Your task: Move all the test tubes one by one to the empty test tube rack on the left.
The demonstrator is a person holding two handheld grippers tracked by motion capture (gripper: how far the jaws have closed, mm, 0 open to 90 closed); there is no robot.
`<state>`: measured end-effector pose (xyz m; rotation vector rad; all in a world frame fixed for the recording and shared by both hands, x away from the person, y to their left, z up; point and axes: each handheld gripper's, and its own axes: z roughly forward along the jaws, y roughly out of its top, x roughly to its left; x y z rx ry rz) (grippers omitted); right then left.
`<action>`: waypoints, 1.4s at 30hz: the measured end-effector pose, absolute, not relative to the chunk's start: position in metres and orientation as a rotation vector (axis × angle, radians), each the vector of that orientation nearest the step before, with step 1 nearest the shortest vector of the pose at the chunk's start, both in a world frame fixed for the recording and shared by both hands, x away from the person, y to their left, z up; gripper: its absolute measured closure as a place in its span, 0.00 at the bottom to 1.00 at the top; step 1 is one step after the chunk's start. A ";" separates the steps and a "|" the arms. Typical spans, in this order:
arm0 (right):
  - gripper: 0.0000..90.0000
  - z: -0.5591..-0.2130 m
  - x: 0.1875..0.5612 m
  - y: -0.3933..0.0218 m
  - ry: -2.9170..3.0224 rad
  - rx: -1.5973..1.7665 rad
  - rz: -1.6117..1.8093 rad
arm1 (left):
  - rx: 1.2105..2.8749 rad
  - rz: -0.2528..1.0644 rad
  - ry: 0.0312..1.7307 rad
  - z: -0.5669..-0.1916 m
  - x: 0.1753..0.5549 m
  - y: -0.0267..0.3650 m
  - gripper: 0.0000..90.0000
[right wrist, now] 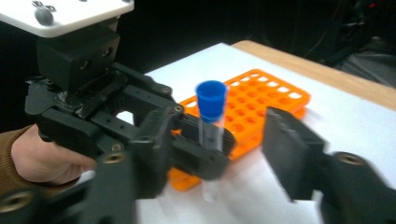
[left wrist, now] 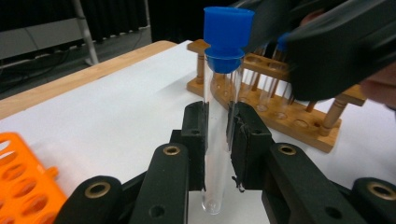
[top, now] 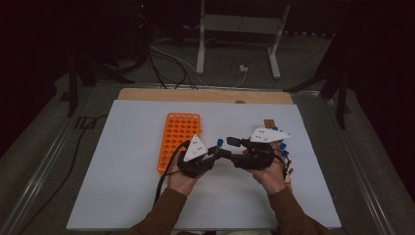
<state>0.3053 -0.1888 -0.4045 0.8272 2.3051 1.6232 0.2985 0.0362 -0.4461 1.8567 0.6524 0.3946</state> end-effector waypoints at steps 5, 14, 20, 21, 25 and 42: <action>0.16 -0.404 0.303 -0.199 2.238 0.860 1.581 | 1.840 0.403 0.692 -0.448 0.300 0.046 0.87; 0.01 -0.408 0.300 -0.216 2.174 0.912 1.497 | 1.836 0.427 0.739 -0.450 0.299 0.064 0.87; 0.00 -0.409 0.297 -0.227 2.148 0.918 1.461 | 1.834 0.436 0.762 -0.452 0.297 0.075 0.87; 0.00 -0.409 0.296 -0.230 2.141 0.923 1.456 | 1.833 0.439 0.766 -0.453 0.297 0.077 0.87; 0.00 -0.410 0.294 -0.235 2.133 0.925 1.452 | 1.830 0.444 0.779 -0.454 0.295 0.084 0.87; 0.00 -0.409 0.287 -0.247 2.093 0.939 1.467 | 1.856 0.410 0.849 -0.475 0.286 0.104 0.86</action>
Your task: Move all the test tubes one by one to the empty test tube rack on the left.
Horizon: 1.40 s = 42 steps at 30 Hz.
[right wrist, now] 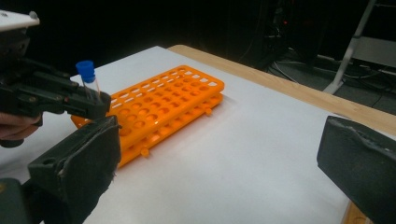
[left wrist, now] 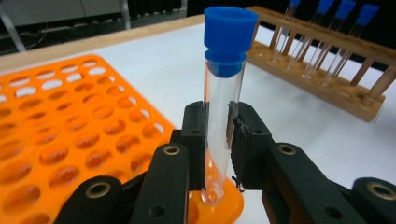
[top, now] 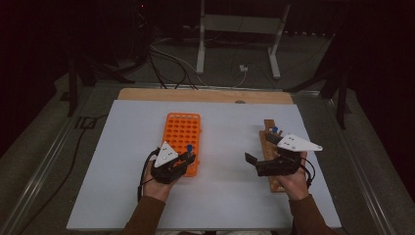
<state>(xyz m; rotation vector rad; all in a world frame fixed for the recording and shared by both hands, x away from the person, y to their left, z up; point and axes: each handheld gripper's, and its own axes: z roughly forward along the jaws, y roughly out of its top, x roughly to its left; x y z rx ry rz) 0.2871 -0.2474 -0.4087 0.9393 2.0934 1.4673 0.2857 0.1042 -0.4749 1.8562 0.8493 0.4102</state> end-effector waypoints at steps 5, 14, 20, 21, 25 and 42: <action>0.00 -0.409 0.286 -0.249 2.090 0.935 1.475 | 1.916 0.415 0.852 -0.482 0.284 0.102 0.86; 0.00 -0.411 0.286 -0.248 2.099 0.933 1.478 | 1.979 0.434 0.855 -0.488 0.284 0.096 0.86; 0.00 -0.412 0.286 -0.244 2.113 0.924 1.477 | 2.030 0.457 0.854 -0.493 0.284 0.090 0.86; 0.00 -0.413 0.286 -0.244 2.114 0.925 1.478 | 2.029 0.455 0.857 -0.493 0.284 0.091 0.86; 0.00 -0.413 0.286 -0.244 2.115 0.926 1.478 | 2.023 0.448 0.864 -0.493 0.284 0.091 0.86; 0.00 -0.410 0.286 -0.251 2.092 0.942 1.481 | 1.916 0.369 0.872 -0.484 0.282 0.103 0.59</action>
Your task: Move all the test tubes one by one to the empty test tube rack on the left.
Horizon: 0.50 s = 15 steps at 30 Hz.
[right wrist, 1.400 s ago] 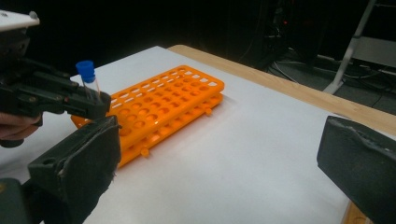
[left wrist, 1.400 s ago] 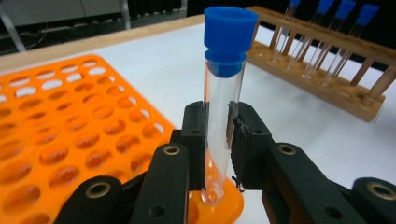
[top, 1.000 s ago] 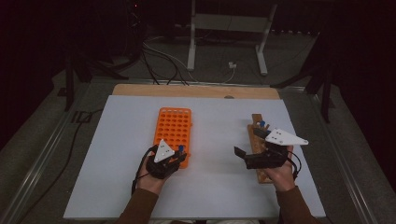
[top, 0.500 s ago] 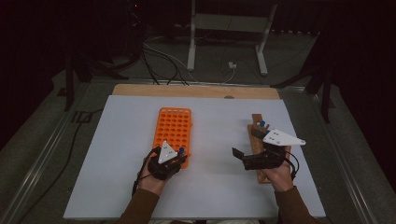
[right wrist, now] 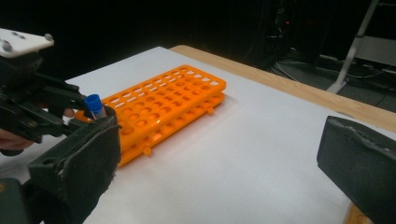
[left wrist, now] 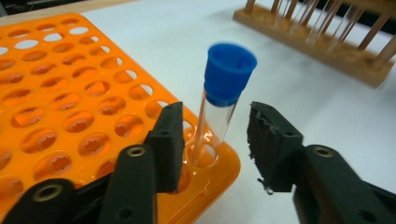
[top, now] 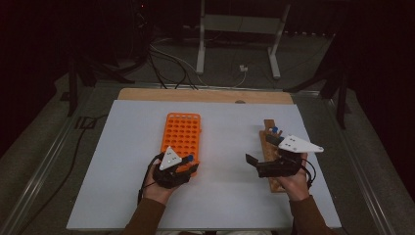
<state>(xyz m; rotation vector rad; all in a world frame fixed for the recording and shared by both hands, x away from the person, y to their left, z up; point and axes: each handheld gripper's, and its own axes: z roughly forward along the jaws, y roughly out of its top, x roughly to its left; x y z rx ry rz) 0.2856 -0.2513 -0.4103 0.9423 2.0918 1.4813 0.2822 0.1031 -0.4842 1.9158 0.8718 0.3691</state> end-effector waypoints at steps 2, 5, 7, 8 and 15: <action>0.00 -0.410 0.286 -0.252 2.087 0.945 1.481 | 1.884 0.385 0.878 -0.481 0.280 0.108 0.59; 0.00 -0.408 0.286 -0.256 2.074 0.956 1.478 | 1.828 0.376 0.892 -0.475 0.278 0.118 0.53; 0.00 -0.408 0.287 -0.259 2.065 0.969 1.478 | 1.805 0.399 0.902 -0.471 0.276 0.125 0.46; 0.00 -0.407 0.287 -0.261 2.060 0.973 1.476 | 1.795 0.408 0.903 -0.470 0.275 0.128 0.43; 0.00 -0.404 0.289 -0.274 2.019 1.003 1.434 | 1.720 0.524 0.987 -0.461 0.268 0.155 0.16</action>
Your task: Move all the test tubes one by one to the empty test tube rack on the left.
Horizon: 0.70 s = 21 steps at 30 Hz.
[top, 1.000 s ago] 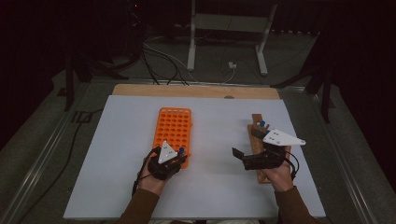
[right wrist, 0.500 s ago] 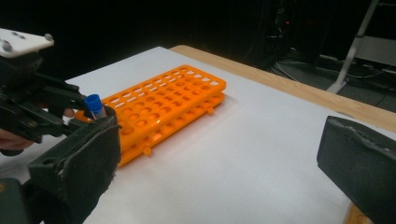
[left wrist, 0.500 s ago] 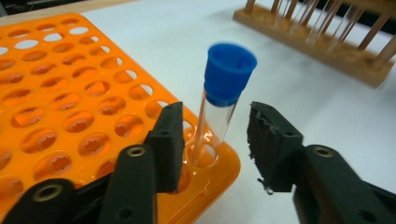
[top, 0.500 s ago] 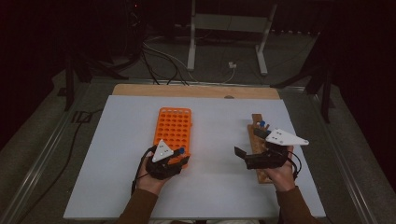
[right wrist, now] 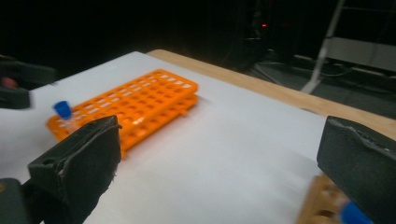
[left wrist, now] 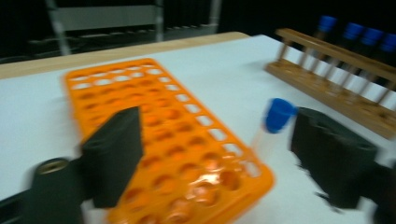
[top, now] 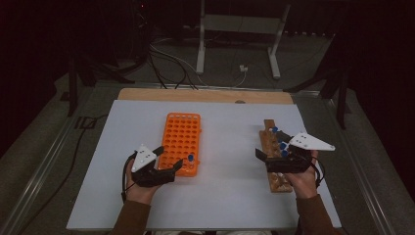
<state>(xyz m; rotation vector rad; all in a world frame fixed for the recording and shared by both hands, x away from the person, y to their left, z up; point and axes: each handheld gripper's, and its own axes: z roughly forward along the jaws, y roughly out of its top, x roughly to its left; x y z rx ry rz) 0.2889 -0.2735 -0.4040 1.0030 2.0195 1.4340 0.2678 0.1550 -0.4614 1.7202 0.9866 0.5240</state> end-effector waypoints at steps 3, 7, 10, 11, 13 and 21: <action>0.00 -0.402 0.289 -0.281 2.002 1.015 1.431 | 1.699 0.556 1.036 -0.460 0.267 0.168 0.01; 0.00 -0.403 0.289 -0.293 1.978 1.048 1.414 | 1.691 0.587 1.063 -0.460 0.263 0.181 0.01; 0.01 -0.408 0.288 -0.303 1.965 1.085 1.388 | 1.689 0.614 1.078 -0.461 0.261 0.188 0.01; 0.02 -0.410 0.288 -0.306 1.966 1.100 1.377 | 1.684 0.620 1.082 -0.461 0.261 0.190 0.01; 0.04 -0.415 0.286 -0.312 1.969 1.120 1.361 | 1.678 0.630 1.090 -0.461 0.260 0.193 0.01; 0.13 -0.434 0.282 -0.326 2.011 1.184 1.306 | 1.677 0.666 1.092 -0.462 0.258 0.195 0.01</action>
